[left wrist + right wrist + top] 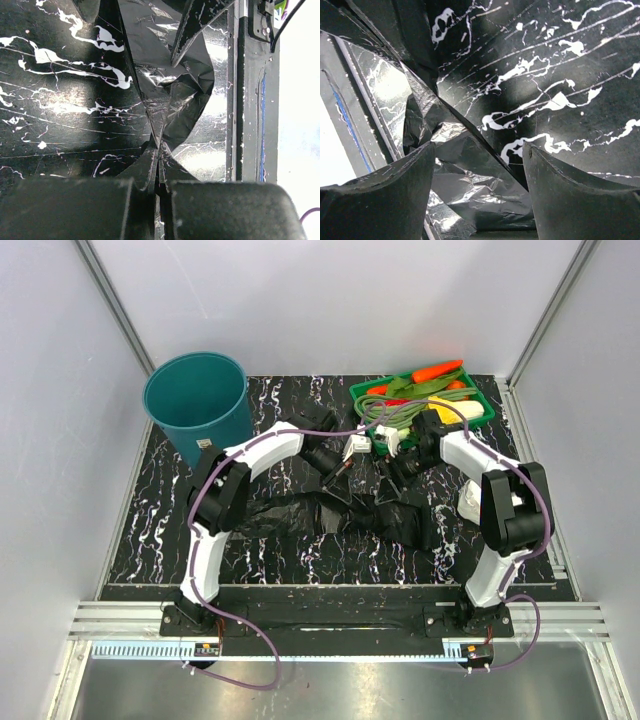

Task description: Put the trash bags into the trash bin

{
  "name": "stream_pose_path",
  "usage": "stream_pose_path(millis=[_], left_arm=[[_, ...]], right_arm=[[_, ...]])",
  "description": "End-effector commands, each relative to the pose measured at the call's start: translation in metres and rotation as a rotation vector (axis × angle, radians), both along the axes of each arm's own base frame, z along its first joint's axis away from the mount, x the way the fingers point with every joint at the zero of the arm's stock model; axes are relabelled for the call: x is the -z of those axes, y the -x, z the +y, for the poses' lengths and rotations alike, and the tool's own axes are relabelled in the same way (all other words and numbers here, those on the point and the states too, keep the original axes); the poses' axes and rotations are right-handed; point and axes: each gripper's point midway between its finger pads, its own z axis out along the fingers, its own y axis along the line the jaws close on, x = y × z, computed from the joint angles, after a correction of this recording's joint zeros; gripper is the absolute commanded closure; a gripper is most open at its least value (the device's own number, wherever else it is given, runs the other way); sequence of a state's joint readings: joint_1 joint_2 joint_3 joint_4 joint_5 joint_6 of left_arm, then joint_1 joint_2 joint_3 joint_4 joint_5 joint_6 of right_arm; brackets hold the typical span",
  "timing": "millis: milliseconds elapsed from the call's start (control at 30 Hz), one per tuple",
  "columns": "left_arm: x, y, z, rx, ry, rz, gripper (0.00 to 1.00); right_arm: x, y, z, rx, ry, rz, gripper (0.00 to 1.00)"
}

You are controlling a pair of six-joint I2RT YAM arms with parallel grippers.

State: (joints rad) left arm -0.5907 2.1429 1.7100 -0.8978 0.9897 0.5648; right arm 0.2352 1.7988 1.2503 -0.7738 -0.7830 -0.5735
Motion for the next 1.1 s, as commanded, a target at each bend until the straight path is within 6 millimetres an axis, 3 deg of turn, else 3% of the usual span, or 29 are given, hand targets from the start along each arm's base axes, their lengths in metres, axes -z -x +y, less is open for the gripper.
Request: stream_pose_path(millis=[0,533,767,900,1067], left_arm=[[-0.025,0.000,-0.001,0.028,0.053,-0.091,1.00],[-0.022,0.002,0.001,0.043,0.035,-0.106,1.00],[-0.022,0.001,0.000,0.042,0.029,-0.109,1.00],[-0.022,0.001,-0.001,0.044,0.029,-0.110,1.00],[-0.023,0.000,-0.002,0.043,0.030,-0.111,1.00]], right_arm=[[-0.018,-0.010,0.012,-0.064,-0.101,-0.078,0.24],[-0.010,-0.006,0.025,-0.155,-0.151,-0.032,0.23],[0.000,0.005,0.035,-0.186,-0.143,0.008,0.24],[0.002,0.007,0.034,-0.183,-0.132,0.016,0.30],[0.004,0.012,0.033,-0.184,-0.127,0.038,0.49]])
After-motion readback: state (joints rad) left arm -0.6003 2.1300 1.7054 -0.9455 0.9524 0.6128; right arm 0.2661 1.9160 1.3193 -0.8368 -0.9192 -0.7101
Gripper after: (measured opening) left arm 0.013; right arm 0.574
